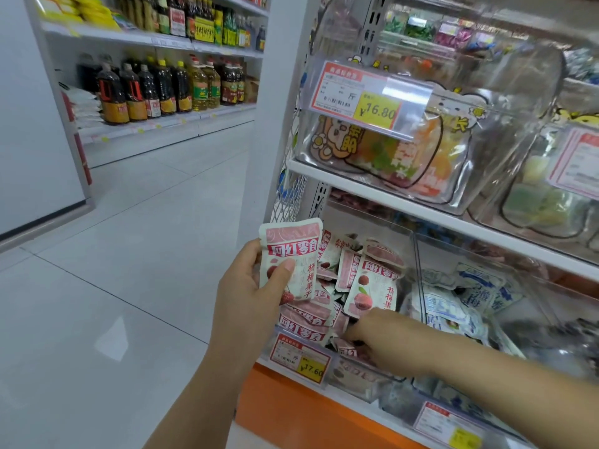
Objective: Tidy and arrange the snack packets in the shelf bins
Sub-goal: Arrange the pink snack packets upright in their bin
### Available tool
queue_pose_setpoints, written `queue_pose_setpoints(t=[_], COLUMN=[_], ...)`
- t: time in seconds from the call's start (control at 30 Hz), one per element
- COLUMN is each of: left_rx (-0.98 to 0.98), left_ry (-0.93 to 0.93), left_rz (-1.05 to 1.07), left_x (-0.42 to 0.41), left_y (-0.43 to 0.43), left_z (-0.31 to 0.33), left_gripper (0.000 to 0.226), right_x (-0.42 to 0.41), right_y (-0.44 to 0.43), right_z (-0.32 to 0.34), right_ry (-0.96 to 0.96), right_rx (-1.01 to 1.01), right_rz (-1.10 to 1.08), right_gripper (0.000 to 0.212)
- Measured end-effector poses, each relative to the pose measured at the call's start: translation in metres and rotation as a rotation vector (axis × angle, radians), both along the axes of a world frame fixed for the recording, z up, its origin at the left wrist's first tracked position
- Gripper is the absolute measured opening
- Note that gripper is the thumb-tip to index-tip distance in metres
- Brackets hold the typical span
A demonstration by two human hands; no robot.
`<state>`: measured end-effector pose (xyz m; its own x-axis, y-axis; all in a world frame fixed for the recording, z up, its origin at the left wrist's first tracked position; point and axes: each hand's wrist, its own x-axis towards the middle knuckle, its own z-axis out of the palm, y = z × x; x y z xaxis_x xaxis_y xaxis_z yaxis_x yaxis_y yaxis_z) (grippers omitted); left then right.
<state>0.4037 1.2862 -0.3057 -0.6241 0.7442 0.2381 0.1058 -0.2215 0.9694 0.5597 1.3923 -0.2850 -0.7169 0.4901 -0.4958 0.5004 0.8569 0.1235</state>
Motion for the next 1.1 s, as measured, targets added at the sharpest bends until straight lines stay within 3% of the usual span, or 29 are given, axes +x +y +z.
queue_pose_setpoints(t=[0.17,0.3,0.4,0.53,0.6,0.67,0.9,1.0,1.1], left_rx=[0.002,-0.028,-0.038,-0.038,-0.033,-0.042,-0.065,-0.056,-0.038], left_ry=[-0.002,-0.008,-0.012,0.011,0.041,0.078,0.097,0.08,0.041], left_rz=[0.003,0.017,0.019,-0.026,-0.034,-0.027,-0.03,-0.026,-0.001], left_x=[-0.001,-0.005,-0.003,0.005,0.008,0.009,0.004,0.003,0.003], left_y=[-0.001,0.0,0.002,0.003,0.003,0.002,0.006,0.009,0.009], left_z=[0.0,-0.002,-0.002,0.001,0.001,0.0,-0.004,-0.003,-0.001], left_gripper=[0.017,0.017,0.017,0.018,0.019,0.022,0.022,0.019,0.018], right_x=[0.017,0.022,0.017,0.008,0.002,-0.003,-0.011,-0.013,-0.005], right_y=[0.003,-0.009,-0.009,0.018,0.032,0.039,0.046,0.05,0.053], right_z=[0.001,0.001,0.006,0.026,0.029,0.023,-0.014,-0.018,-0.001], right_ry=[-0.014,-0.137,-0.186,-0.08,0.092,0.148,-0.031,-0.004,0.098], right_rx=[-0.077,-0.052,-0.113,-0.273,-0.207,-0.062,0.31,0.325,0.229], right_rz=[-0.011,0.011,-0.011,-0.082,-0.056,-0.023,0.246,0.294,0.175], right_gripper=[0.023,0.019,0.03,0.038,0.03,0.024,0.017,0.009,0.008])
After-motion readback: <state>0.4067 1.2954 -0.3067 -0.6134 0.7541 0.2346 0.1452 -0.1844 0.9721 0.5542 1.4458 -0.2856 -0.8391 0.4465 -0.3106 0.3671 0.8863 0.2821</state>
